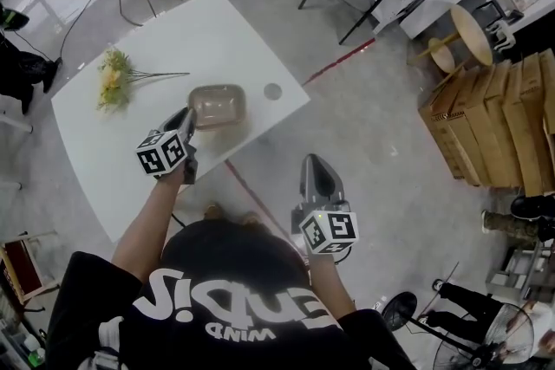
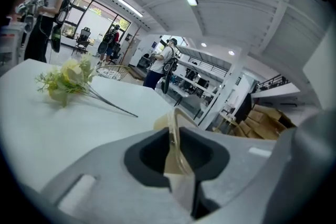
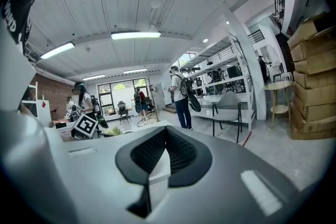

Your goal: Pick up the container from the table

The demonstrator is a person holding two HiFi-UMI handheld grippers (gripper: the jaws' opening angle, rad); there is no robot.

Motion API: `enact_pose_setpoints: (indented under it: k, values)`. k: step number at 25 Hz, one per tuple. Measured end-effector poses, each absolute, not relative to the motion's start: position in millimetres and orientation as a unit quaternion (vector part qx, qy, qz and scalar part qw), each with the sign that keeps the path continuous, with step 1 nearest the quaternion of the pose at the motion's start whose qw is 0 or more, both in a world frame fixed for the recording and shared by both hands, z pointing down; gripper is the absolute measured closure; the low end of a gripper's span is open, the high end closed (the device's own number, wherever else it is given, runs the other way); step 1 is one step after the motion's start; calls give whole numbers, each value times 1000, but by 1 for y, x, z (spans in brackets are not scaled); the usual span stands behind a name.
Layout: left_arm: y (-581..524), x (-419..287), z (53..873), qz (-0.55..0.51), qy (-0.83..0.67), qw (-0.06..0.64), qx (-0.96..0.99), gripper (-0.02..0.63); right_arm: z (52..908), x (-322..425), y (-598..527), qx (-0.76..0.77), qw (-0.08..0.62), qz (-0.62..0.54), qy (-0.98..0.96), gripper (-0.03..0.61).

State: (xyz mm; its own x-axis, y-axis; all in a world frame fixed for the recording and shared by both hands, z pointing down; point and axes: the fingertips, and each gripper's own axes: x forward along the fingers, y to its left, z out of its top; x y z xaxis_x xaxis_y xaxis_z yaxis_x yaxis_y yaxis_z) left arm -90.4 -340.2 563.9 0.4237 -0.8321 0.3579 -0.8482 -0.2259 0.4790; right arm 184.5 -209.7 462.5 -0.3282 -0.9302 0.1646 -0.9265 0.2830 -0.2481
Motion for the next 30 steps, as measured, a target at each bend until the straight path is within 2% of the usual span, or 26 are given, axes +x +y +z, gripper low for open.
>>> enact_pose_setpoints:
  k: [17, 30]
  values:
    - [-279, -32, 438, -18, -555, 181, 812, 572, 464, 209, -186, -523, 16, -170, 835, 578]
    - [-179, -65, 397, -58, -581, 148, 798, 572, 483, 172, -158, -487, 4, -181, 854, 578]
